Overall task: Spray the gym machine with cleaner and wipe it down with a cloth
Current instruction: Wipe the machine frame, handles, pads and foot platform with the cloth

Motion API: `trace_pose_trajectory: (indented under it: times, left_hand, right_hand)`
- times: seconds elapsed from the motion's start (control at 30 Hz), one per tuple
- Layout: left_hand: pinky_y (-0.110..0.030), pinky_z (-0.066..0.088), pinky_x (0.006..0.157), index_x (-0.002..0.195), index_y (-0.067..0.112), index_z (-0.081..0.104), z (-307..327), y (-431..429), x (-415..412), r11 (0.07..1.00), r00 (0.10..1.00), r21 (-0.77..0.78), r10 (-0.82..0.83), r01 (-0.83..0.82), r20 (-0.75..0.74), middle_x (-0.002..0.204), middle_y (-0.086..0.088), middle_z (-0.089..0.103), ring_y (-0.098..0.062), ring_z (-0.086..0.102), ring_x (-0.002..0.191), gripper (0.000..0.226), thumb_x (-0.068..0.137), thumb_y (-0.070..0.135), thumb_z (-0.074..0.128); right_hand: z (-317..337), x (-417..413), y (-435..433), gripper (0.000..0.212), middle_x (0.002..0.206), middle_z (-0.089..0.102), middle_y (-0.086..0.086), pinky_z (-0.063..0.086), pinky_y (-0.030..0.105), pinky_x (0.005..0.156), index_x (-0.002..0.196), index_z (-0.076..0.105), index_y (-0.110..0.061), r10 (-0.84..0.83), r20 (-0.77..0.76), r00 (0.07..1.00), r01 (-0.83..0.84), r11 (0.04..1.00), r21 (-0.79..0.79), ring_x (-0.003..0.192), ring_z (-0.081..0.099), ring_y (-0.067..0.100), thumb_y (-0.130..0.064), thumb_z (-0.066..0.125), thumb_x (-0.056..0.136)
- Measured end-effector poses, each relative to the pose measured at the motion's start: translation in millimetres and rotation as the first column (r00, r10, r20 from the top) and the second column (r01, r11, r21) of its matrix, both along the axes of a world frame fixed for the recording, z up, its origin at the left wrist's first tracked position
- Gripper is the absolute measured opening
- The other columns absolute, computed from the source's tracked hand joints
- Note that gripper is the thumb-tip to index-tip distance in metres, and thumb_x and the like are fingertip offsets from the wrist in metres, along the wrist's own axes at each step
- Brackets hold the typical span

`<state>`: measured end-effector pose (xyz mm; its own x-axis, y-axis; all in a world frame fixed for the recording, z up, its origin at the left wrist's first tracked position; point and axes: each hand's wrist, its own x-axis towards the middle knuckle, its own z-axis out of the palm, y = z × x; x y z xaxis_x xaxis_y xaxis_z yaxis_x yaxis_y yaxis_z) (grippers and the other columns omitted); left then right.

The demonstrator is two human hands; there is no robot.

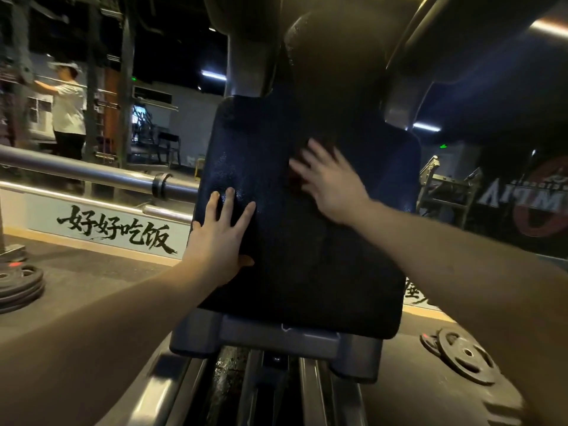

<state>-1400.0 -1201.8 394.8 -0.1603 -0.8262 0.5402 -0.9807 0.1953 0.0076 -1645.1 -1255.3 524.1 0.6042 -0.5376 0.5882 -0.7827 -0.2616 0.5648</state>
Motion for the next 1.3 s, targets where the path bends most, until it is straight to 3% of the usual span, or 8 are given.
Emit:
trace_pose_trajectory:
  times: [0.2,0.43,0.57,0.8,0.97,1.13,1.23,1.3]
  left_hand:
    - [-0.06,0.037,0.115,0.162,0.035,-0.013,-0.2,0.5,1.6,1.0,1.0,0.002,-0.023,0.023,-0.012,0.167,-0.006,-0.029,-0.036,-0.02,0.156,0.113,0.088,0.061,0.068]
    - [-0.05,0.039,0.115,0.164,0.03,-0.009,-4.2,5.8,11.8,0.999,0.999,-0.031,-0.033,0.033,0.01,0.169,-0.005,-0.026,-0.03,-0.019,0.157,0.108,0.092,0.057,0.066]
    - [-0.048,0.036,0.117,0.163,0.027,-0.013,-3.9,7.7,10.9,0.999,0.999,-0.023,-0.021,0.022,0.04,0.168,-0.007,-0.029,-0.032,-0.021,0.156,0.107,0.094,0.056,0.064]
    - [-0.049,0.034,0.119,0.163,0.027,-0.014,-0.8,4.5,12.9,0.999,0.998,0.021,-0.038,0.037,0.056,0.167,-0.008,-0.032,-0.033,-0.025,0.155,0.105,0.096,0.055,0.062]
    - [-0.048,0.035,0.118,0.162,0.029,-0.015,1.5,9.6,11.0,0.998,0.999,0.05,-0.028,0.027,0.034,0.167,-0.006,-0.032,-0.032,-0.025,0.155,0.102,0.098,0.053,0.061]
    - [-0.051,0.023,0.126,0.165,0.029,-0.004,0.2,26.2,18.5,0.99,0.982,0.095,-0.088,0.105,-0.169,0.168,-0.004,-0.028,-0.031,-0.023,0.156,0.106,0.092,0.052,0.069]
    - [-0.046,0.034,0.121,0.163,0.024,0.016,0.2,50.2,18.1,0.982,0.938,0.145,-0.063,0.119,-0.342,0.171,-0.009,0.006,-0.03,0.013,0.157,0.087,0.095,0.051,0.065]
    - [-0.038,0.055,0.093,0.141,0.024,0.045,5.0,68.5,14.4,0.969,0.814,0.156,-0.07,0.194,-0.577,0.14,-0.005,0.058,-0.02,0.065,0.119,0.054,0.097,0.048,0.064]
  right_hand:
    - [29.2,42.9,-18.5,0.058,0.171,0.018,0.006,0.003,0.055,0.128,0.163,0.026,-0.025,-0.088,0.259,0.962,0.096,0.995,-0.018,0.16,-0.003,0.026,-0.036,0.041,0.108]
    - [-176.2,19.2,57.2,0.057,0.16,0.044,0.007,0.003,0.053,0.127,0.153,0.046,-0.021,0.113,-0.151,0.982,-0.094,0.987,0.131,0.159,0.013,0.027,-0.039,0.047,0.099]
    - [-132.1,-1.8,42.6,0.056,0.157,0.048,0.002,0.013,0.05,0.127,0.15,0.051,-0.024,0.171,-0.395,0.902,-0.108,0.978,0.177,0.157,0.023,0.022,-0.037,0.055,0.095]
    - [52.5,20.7,-18.4,0.056,0.171,0.019,0.004,-0.001,0.056,0.127,0.163,0.026,-0.027,-0.155,0.221,0.963,0.156,0.988,0.011,0.16,-0.001,0.024,-0.036,0.04,0.109]
    - [-43.8,39.7,2.1,0.058,0.164,0.037,0.012,0.018,0.06,0.125,0.157,0.041,-0.017,-0.082,0.265,0.961,0.109,0.99,-0.089,0.158,0.014,0.031,-0.032,0.051,0.102]
    - [-149.9,32.6,62.6,0.052,0.161,0.043,0.001,0.012,0.053,0.125,0.149,0.054,-0.025,-0.057,0.191,0.98,0.019,0.981,0.192,0.158,0.009,0.019,-0.037,0.044,0.098]
    - [-129.8,38.9,88.0,0.035,0.155,0.044,-0.014,-0.004,0.04,0.125,0.137,0.064,-0.034,-0.046,0.49,0.871,-0.167,0.908,0.384,0.153,0.013,0.005,-0.032,0.048,0.107]
    - [-101.1,45.1,107.5,0.025,0.14,0.051,-0.018,0.018,0.037,0.126,0.124,0.071,-0.035,-0.131,0.745,0.654,-0.401,0.775,0.488,0.139,0.037,0.005,-0.029,0.054,0.107]
